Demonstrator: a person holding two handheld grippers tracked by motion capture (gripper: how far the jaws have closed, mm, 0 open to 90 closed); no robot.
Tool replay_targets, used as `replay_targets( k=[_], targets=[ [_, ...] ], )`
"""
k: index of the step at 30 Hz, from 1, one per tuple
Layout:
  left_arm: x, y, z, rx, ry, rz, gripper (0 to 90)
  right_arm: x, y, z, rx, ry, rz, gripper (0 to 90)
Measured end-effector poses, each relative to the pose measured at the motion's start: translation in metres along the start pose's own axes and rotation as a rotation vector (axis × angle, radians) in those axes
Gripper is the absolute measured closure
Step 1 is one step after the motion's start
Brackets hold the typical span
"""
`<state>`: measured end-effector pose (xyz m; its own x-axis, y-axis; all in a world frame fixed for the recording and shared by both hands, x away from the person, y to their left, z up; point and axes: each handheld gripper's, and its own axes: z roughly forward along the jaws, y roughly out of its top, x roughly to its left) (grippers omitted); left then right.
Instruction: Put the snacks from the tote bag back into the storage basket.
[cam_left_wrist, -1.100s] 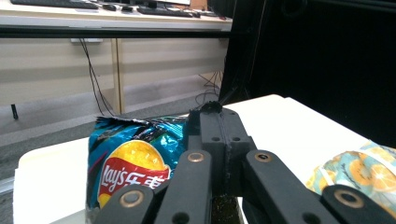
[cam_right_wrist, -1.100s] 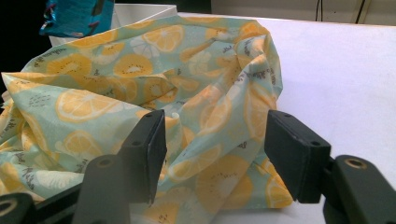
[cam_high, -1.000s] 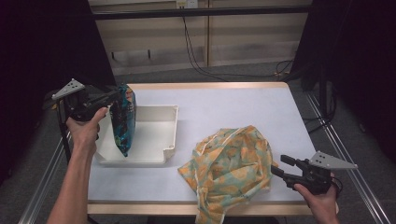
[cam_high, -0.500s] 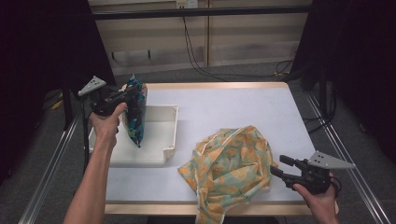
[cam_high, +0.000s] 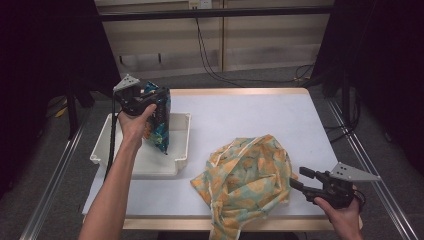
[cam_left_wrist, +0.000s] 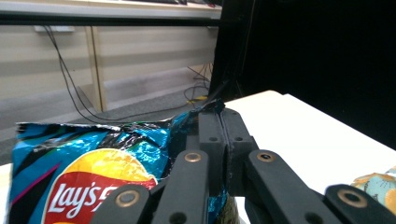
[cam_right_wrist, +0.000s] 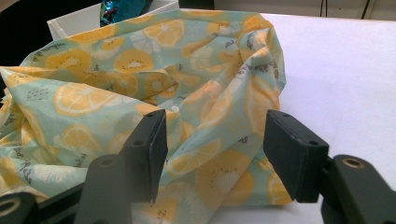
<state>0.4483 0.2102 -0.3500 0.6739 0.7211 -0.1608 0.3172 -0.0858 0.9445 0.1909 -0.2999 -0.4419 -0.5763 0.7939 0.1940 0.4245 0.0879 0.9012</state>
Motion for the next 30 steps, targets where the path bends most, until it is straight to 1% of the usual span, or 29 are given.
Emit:
replay_targets(
  k=[1, 2, 5, 6, 9, 12, 15, 16, 18, 20, 21, 23, 24, 25, 26, 27, 28, 30],
  targets=[
    [0.000, 0.000, 0.003, 0.006, 0.002, 0.005, 88.7, -0.001, 0.000, 0.000, -0.001, 0.001, -0.008, 40.0],
    [-0.001, 0.000, 0.005, 0.008, -0.006, 0.000, 88.7, 0.000, 0.000, -0.001, -0.004, -0.001, -0.002, 40.0],
    [-0.001, -0.001, 0.013, 0.006, -0.021, -0.006, 88.5, -0.001, 0.000, -0.002, -0.006, 0.001, -0.007, 40.2],
    [-0.002, -0.002, 0.016, 0.016, -0.024, -0.008, 88.3, -0.001, 0.000, -0.002, -0.008, 0.001, -0.008, 40.2],
    [-0.006, -0.002, 0.022, 0.027, -0.035, 0.009, 87.8, 0.000, 0.000, -0.002, -0.007, 0.003, -0.009, 40.4],
    [-0.009, -0.001, 0.027, 0.026, -0.039, 0.002, 87.6, -0.001, 0.000, -0.001, -0.007, 0.004, -0.009, 41.4],
    [-0.010, 0.000, 0.030, 0.026, -0.039, 0.000, 87.1, 0.000, -0.001, -0.001, -0.007, 0.006, -0.011, 41.6],
    [-0.010, -0.001, 0.031, 0.026, -0.049, -0.001, 86.0, 0.000, -0.001, -0.002, -0.006, 0.006, -0.013, 41.6],
    [-0.012, -0.002, 0.032, 0.043, -0.054, 0.017, 85.1, 0.000, 0.000, -0.003, -0.013, 0.005, -0.014, 41.7],
    [-0.016, -0.003, 0.034, 0.050, -0.062, 0.026, 84.6, 0.000, 0.000, -0.003, -0.015, 0.005, -0.011, 41.6],
    [-0.017, -0.003, 0.034, 0.052, -0.059, 0.030, 84.6, 0.000, 0.000, -0.003, -0.015, 0.003, -0.011, 41.5],
    [-0.017, -0.004, 0.034, 0.056, -0.069, 0.031, 84.3, 0.000, 0.000, -0.003, -0.015, 0.004, -0.008, 41.5],
    [-0.018, -0.004, 0.035, 0.060, -0.064, 0.035, 83.6, -0.001, -0.001, -0.003, -0.013, 0.004, -0.014, 41.4],
    [-0.018, -0.004, 0.035, 0.062, -0.076, 0.028, 82.8, 0.000, -0.001, -0.003, -0.014, 0.001, -0.010, 41.3],
    [-0.019, -0.005, 0.036, 0.065, -0.069, 0.030, 81.2, 0.000, -0.001, -0.003, -0.012, 0.001, -0.011, 41.2],
    [-0.020, -0.005, 0.036, 0.070, -0.070, 0.041, 81.2, 0.000, -0.001, -0.002, -0.011, 0.002, -0.009, 41.1],
    [-0.020, -0.006, 0.036, 0.076, -0.081, 0.038, 81.3, -0.001, -0.001, -0.002, -0.007, 0.003, -0.010, 40.9],
    [-0.020, -0.006, 0.036, 0.084, -0.080, 0.039, 81.1, -0.001, -0.002, -0.002, -0.008, 0.002, -0.006, 40.3]
  ],
)
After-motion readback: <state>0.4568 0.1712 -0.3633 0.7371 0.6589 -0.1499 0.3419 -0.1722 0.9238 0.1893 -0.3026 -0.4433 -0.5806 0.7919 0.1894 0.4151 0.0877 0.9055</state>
